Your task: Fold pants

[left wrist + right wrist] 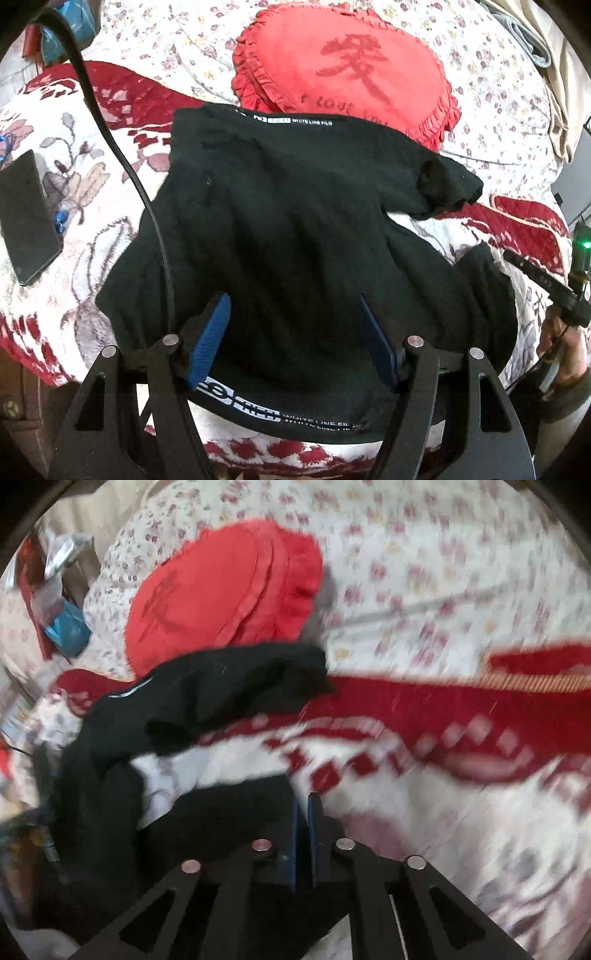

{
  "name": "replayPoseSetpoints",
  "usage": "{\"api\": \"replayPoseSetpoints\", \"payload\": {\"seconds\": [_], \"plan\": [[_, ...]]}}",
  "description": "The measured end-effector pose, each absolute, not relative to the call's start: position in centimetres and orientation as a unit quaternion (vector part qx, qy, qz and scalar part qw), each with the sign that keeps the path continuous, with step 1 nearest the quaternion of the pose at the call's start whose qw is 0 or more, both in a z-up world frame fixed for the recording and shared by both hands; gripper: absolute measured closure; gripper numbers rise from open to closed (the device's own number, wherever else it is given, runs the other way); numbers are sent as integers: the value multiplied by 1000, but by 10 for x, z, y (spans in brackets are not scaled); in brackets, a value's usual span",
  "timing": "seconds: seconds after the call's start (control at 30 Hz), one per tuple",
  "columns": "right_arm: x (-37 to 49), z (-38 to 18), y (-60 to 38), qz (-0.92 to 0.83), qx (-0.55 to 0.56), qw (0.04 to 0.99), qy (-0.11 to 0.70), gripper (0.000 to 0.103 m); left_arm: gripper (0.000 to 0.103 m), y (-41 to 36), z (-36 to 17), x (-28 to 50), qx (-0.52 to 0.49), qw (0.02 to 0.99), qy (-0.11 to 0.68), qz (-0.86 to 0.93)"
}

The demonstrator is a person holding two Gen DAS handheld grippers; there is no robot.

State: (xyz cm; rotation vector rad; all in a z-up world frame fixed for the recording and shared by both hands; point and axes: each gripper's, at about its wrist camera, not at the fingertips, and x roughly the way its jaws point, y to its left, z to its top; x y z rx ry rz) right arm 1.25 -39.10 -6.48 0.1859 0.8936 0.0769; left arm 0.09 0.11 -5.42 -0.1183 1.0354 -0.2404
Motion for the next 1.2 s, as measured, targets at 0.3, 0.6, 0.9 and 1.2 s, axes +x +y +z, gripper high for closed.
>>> {"api": "replayPoseSetpoints", "payload": {"seconds": [0.3,0.6,0.9,1.2], "plan": [[30,-92,-362,109,90,873,467,94,33,12,-58,-3,-62,858,502,-94],[-43,-29,-419,-24,122,907,402,94,33,28,-56,-6,-87,864,490,-83],[-51,-65,-434,-117,93,875,461,69,33,41,-71,-16,-76,855,509,-66],[-38,-38,-340,119,133,884,432,66,33,61,-95,-15,-83,845,527,-37]]}}
